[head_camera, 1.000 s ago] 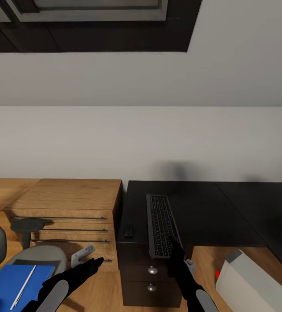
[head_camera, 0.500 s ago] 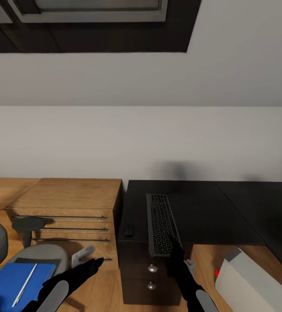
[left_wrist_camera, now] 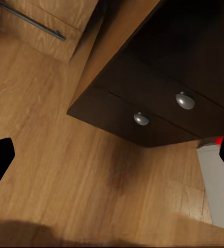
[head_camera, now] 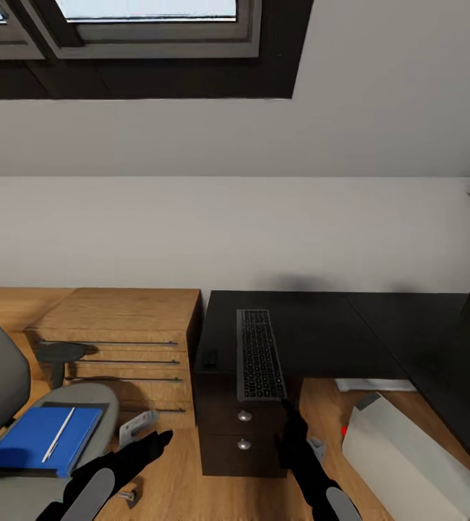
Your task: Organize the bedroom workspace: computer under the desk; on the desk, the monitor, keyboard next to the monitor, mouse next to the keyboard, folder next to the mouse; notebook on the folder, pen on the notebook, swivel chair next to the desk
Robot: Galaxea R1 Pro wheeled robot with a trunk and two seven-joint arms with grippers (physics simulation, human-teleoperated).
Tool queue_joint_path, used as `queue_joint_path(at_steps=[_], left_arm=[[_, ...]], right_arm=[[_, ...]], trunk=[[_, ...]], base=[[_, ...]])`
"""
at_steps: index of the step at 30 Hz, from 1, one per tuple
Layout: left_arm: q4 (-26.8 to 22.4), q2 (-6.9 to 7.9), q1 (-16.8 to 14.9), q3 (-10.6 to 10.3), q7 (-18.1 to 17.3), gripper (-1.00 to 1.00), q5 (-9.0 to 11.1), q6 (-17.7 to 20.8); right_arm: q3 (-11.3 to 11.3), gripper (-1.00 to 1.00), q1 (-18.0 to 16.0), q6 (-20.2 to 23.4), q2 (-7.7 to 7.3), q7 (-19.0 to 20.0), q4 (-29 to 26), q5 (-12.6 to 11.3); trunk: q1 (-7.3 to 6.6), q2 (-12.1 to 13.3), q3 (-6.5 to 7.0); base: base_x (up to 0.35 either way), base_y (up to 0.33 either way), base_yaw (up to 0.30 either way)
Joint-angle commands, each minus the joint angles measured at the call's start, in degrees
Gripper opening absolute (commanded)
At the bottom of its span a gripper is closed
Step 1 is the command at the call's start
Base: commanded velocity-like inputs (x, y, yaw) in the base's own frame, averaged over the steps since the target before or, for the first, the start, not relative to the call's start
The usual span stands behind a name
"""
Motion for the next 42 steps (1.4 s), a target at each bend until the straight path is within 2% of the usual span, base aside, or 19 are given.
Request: queue_joint_path(at_steps=[1,7,11,17,22,42], left_arm=[[-0.08,0.05,-0.05,-0.13,0.54,1.0,0.53,-0.01],[-0.05,0.05,-0.05,-0.13,0.54,1.0,0.57,-0.01],[-0.05,0.05,-0.05,-0.13,0.54,1.0,0.55,-0.01],[-0.05,0.05,-0.05,-0.13,0.54,1.0,0.59,-0.01],[0.09,0.05,-0.05,-0.13,0.54,1.0,0.61,-0.05],[0.13,0.06,-0.05,-0.13,0.54,1.0,0.61,-0.02]], right_arm=[[-0.04,1.0,-0.03,0.13,-0.03,0.1,0.03,-0.54],[-0.13,1.0,-0.03,0.4,-0.2,0.11,0.08,-0.48],[-0.17,1.0,-0.03,2.59,-0.24,0.03,0.06,-0.07],[-0.16,1.0,-0.03,2.89,-0.25,-0.25,0.08,0.28],[-0.1,1.0,-0.03,3.08,-0.25,-0.22,0.15,0.35],[0.08,1.0,-0.03,2.96,-0.25,-0.32,0.17,0.42]], trunk=[[-0.03,-0.04,-0.06],[-0.03,-0.04,-0.06],[-0.03,-0.04,-0.06],[-0.03,-0.04,-0.06],[-0.03,-0.04,-0.06],[-0.03,-0.04,0.34]], base=[[-0.3,-0.194,0.0],[-0.297,-0.201,0.0],[-0.295,-0.205,0.0],[-0.272,-0.198,0.0],[-0.046,-0.023,0.0],[-0.294,-0.132,0.012]])
